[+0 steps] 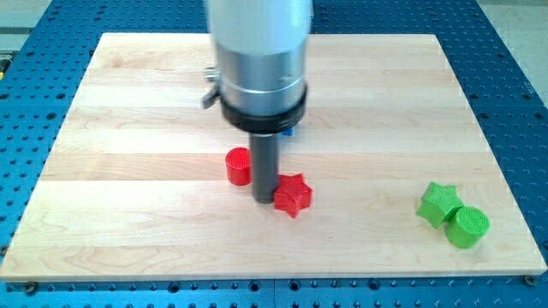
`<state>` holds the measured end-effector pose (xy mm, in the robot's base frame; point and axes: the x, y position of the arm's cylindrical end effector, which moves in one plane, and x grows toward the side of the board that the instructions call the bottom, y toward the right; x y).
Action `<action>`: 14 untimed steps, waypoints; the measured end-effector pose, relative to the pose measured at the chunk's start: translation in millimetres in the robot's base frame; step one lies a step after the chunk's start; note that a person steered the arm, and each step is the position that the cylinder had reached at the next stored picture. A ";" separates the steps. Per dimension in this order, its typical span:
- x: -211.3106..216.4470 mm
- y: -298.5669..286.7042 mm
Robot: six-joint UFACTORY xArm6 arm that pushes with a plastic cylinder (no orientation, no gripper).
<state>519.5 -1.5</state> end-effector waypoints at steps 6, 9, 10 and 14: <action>-110.2 -186.8; -185.7 -157.7; -246.3 -159.6; -270.4 -188.2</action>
<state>249.1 -189.7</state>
